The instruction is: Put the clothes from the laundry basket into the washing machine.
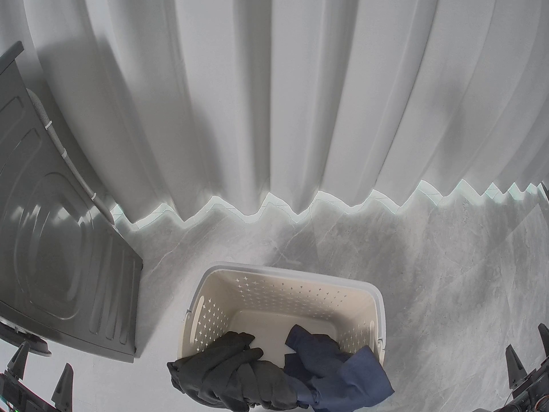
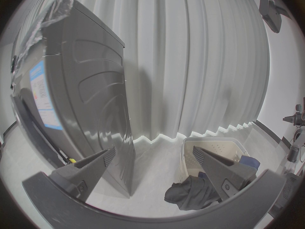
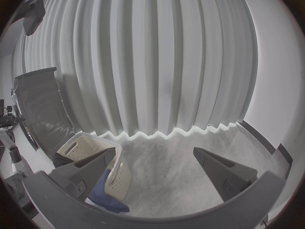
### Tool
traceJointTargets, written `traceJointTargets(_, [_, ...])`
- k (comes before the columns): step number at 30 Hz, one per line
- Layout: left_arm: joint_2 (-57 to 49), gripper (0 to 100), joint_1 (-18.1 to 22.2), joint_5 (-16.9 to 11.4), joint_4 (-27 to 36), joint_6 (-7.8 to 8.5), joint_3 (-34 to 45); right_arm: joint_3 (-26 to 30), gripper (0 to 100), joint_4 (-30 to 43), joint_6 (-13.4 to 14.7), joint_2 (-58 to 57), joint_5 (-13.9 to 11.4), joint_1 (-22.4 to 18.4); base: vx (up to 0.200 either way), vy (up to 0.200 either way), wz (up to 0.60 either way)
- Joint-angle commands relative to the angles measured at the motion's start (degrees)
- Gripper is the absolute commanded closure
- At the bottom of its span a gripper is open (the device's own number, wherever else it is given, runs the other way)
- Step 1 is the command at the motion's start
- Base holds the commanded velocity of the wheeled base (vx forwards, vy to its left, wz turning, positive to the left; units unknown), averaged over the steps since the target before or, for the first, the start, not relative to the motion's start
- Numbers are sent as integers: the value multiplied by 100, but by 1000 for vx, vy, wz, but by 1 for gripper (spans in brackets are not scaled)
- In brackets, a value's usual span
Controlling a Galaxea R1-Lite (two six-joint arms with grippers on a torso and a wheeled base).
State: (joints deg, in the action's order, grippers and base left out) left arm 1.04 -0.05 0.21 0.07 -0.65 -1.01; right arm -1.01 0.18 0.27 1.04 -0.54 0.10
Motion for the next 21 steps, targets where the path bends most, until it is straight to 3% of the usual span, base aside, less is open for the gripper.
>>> traceJointTargets(1, [-104, 0, 5, -3, 1, -6, 92, 92, 0, -1, 0, -33, -8, -1, -200, 0, 0])
traceJointTargets(21, [-104, 0, -4, -3, 1, -23, 92, 92, 0, -1, 0, -33, -8, -1, -200, 0, 0])
